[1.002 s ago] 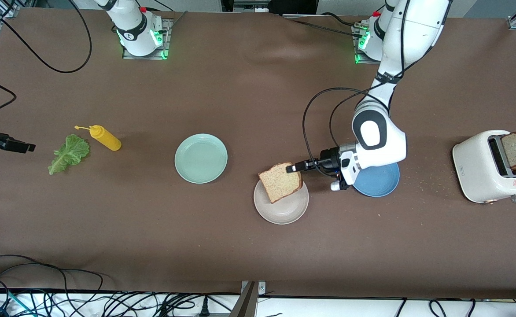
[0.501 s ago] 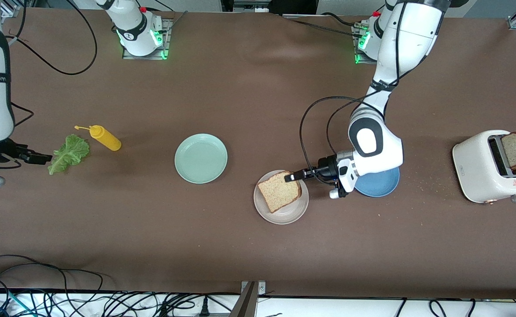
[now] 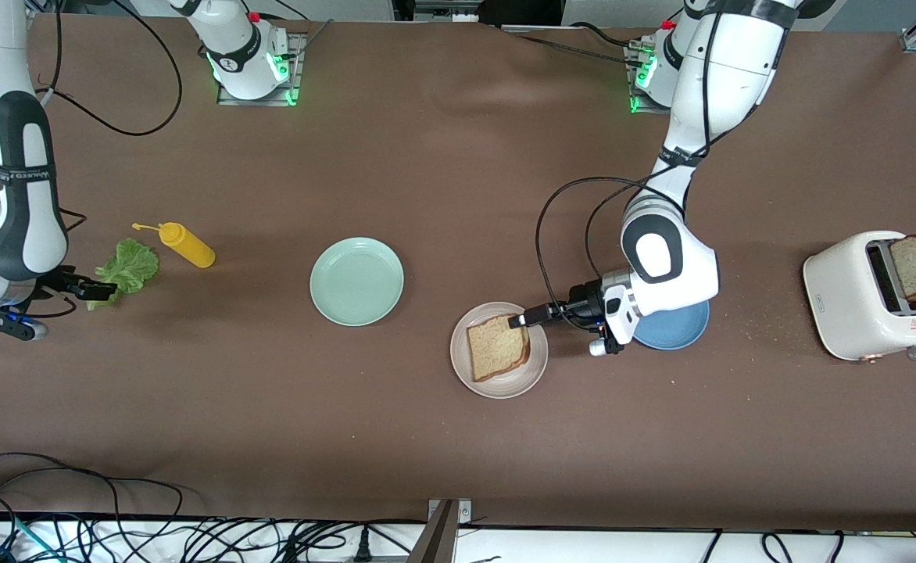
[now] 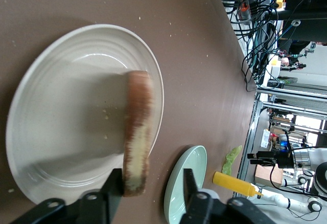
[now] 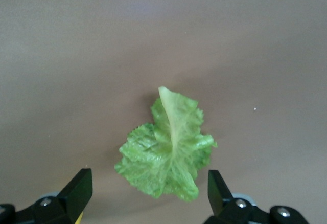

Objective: Make sandwich on beige plate with both arms
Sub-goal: 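Lower the bread onto the beige plate while the right gripper grasps lettuce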

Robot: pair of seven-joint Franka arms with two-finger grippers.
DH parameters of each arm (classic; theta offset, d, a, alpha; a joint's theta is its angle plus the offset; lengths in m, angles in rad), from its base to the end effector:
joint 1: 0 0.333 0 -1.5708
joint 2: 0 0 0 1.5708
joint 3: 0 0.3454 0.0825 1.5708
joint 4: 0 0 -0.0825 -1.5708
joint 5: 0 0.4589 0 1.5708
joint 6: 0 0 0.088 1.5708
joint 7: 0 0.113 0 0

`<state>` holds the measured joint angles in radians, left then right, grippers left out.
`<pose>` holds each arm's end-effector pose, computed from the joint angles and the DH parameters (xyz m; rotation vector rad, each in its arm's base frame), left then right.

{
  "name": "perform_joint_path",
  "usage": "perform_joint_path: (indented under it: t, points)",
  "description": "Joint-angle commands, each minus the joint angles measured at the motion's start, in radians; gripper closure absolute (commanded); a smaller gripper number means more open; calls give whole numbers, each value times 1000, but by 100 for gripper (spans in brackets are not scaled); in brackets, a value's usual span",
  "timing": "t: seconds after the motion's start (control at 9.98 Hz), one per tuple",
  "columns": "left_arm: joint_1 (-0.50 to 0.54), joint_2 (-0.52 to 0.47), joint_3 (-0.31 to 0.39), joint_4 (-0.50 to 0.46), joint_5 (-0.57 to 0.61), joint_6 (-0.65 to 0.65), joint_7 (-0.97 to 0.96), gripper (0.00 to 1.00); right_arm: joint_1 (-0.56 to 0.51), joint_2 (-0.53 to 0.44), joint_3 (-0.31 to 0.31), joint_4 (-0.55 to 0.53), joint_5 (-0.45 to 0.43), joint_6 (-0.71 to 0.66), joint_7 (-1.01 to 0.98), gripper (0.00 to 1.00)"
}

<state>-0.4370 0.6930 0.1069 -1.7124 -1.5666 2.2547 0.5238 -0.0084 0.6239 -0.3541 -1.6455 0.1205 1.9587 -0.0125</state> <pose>0.6940 -0.2784 0.1581 2.0941 0.3222 0.0136 0.6898 -0.2283 0.2214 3.0019 -0.5729 -0.4378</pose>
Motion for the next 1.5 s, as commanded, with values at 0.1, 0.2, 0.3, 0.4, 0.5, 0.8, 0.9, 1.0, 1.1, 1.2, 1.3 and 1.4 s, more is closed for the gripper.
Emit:
perform_joint_path:
  t: [0.1,0.2,0.3,0.4,0.5,0.8,0.9,1.0,1.1,1.2,1.3,1.4]
  points:
    - [26,-21,-3,-3,78,32,19,0,-8,45,6,-2,13,19,-12,0]
    - [35,-36,0,-10,188,32,7,0,-9,57,6,-10,14,17,-8,0]
    - [50,-73,0,-42,280,31,-7,0,-9,62,6,-20,22,22,-4,0]
    - [66,-120,0,-83,346,26,-21,0,-9,65,6,-31,45,20,0,0]
    - [81,-168,3,-125,418,26,-33,0,-18,75,6,-33,48,23,-1,0]
    - [165,-365,14,-283,781,20,-195,0,-47,94,6,-31,48,23,-12,0]
    - [199,-433,14,-327,959,19,-287,0,-53,94,6,-31,48,23,-12,0]
    - [237,-484,14,-358,1140,11,-392,0,-56,95,6,-31,48,26,-12,1]
    - [250,-522,16,-372,1283,-15,-488,0,-56,97,6,-31,48,26,-12,13]
    - [261,-547,31,-374,1372,-33,-560,0,-58,102,7,-30,50,26,-14,29]
    - [261,-579,57,-397,1428,-34,-573,0,-58,103,9,-30,59,28,-14,36]
    - [261,-622,97,-430,1459,-34,-573,0,-55,105,9,-30,92,31,-14,46]
